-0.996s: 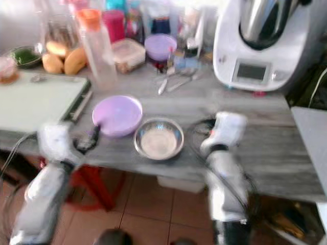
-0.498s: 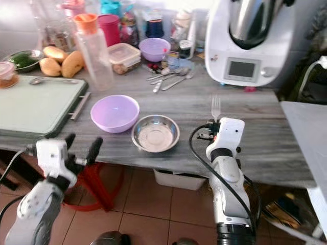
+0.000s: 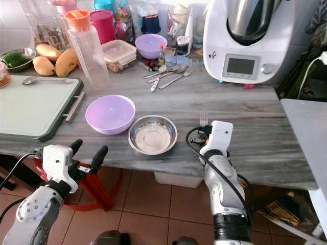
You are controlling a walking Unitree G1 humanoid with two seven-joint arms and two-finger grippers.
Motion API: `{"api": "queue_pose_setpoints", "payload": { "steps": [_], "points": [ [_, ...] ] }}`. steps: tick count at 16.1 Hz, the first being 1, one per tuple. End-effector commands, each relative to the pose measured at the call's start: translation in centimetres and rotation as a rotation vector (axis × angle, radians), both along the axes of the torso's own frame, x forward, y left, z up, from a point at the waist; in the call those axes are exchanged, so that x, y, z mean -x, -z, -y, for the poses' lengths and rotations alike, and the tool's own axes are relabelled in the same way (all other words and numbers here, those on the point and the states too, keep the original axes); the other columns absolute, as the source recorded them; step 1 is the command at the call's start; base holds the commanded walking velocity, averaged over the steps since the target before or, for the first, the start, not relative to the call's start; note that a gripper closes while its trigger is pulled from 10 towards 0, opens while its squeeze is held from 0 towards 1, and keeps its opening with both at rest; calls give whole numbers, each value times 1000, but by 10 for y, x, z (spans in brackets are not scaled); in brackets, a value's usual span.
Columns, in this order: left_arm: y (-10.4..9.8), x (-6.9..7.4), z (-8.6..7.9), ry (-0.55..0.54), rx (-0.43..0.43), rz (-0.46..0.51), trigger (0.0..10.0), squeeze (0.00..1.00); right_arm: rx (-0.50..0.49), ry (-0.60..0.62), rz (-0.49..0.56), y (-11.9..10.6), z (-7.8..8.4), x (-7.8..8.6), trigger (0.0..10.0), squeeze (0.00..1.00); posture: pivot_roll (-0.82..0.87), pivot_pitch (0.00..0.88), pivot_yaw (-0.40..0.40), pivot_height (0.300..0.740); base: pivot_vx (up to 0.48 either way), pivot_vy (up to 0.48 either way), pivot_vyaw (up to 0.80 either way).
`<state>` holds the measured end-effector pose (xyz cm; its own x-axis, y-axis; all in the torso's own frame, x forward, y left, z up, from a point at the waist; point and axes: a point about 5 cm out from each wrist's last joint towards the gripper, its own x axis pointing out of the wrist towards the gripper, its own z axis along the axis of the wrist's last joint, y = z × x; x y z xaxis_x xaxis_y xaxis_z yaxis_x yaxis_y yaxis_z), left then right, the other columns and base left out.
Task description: Setting the table
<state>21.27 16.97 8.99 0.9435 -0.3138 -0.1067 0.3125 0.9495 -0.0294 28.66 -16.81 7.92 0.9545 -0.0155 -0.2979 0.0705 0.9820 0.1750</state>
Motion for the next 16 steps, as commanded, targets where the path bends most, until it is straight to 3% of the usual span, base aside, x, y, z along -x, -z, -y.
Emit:
{"api": "queue_pose_setpoints", "payload": {
  "steps": [1, 6, 16],
  "points": [
    [-1, -1, -3, -3, -9, -6, 10000, 0, -18, -12, -12, 1, -3, -1, 10000, 0, 8, 0, 21, 740, 0, 0, 0],
    [0, -1, -2, 8, -13, -12, 10000, 0, -94, -34, -70, 7, -12, 2, 10000, 0, 3, 0, 21, 740, 0, 0, 0],
    [1, -3, 2, 10, -16, -17, 10000, 0, -71, -82, -82, 9, -21, -2, 10000, 0, 2, 0, 21, 740, 0, 0, 0]
  ]
}}
